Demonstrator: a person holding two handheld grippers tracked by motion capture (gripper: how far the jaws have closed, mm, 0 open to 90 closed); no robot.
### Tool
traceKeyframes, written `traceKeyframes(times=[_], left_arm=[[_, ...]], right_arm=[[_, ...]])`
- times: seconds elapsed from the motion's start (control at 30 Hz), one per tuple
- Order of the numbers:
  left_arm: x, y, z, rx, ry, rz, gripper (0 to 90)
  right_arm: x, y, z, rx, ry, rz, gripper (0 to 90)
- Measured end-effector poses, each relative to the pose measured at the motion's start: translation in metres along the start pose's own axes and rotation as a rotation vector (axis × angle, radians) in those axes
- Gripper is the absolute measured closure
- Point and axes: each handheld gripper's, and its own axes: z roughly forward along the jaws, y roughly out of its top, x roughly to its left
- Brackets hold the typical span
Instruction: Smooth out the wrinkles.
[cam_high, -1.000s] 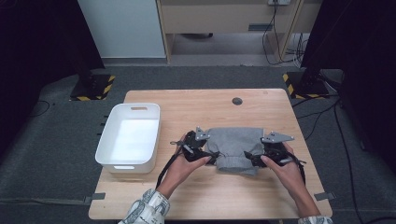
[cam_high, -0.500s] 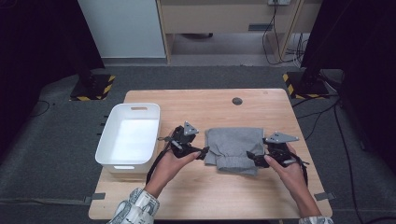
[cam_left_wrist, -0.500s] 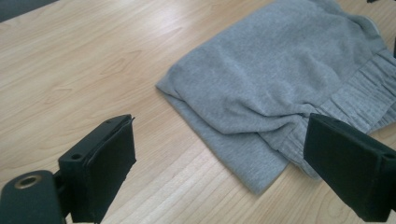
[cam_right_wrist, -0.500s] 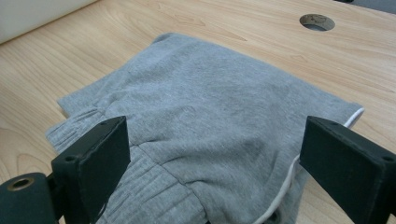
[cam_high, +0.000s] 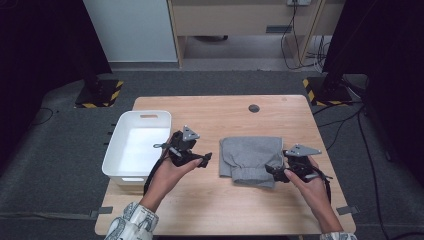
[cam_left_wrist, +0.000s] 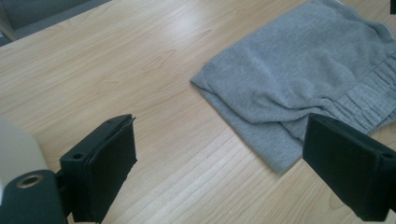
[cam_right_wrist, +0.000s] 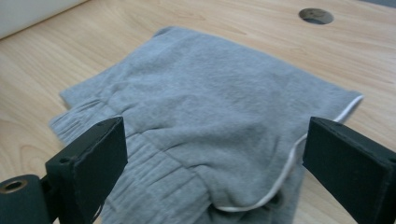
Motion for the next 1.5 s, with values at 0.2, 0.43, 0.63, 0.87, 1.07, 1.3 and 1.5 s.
traceKeyframes(times=[0.2, 0.43, 0.63, 0.87, 1.07, 1.3, 1.5], left_arm=[[0.013, -0.004, -0.014, -0.010, 0.023, -0.014, 9.4], [0.027, -0.006, -0.027, -0.019, 0.042, -0.032, 9.5], [0.047, -0.012, -0.043, -0.026, 0.072, -0.064, 10.6], [0.065, -0.018, -0.060, -0.014, 0.105, -0.064, 10.5], [0.078, -0.029, -0.071, 0.000, 0.132, -0.078, 10.1], [0.097, -0.043, -0.085, 0.010, 0.163, -0.101, 9.8], [0.113, -0.055, -0.095, 0.011, 0.190, -0.131, 9.8]], right_arm=[[0.003, 0.000, -0.001, 0.000, -0.005, -0.009, 6.5], [0.004, -0.004, -0.003, 0.015, -0.017, -0.016, 6.2], [0.003, -0.003, -0.005, 0.014, -0.033, -0.006, 6.5], [0.004, -0.004, -0.007, 0.005, -0.031, 0.003, 5.4], [0.003, -0.004, -0.008, -0.005, -0.032, 0.004, 5.2], [0.003, -0.004, -0.008, -0.004, -0.023, 0.004, 5.9], [0.002, -0.004, -0.008, -0.002, -0.027, 0.007, 5.5]])
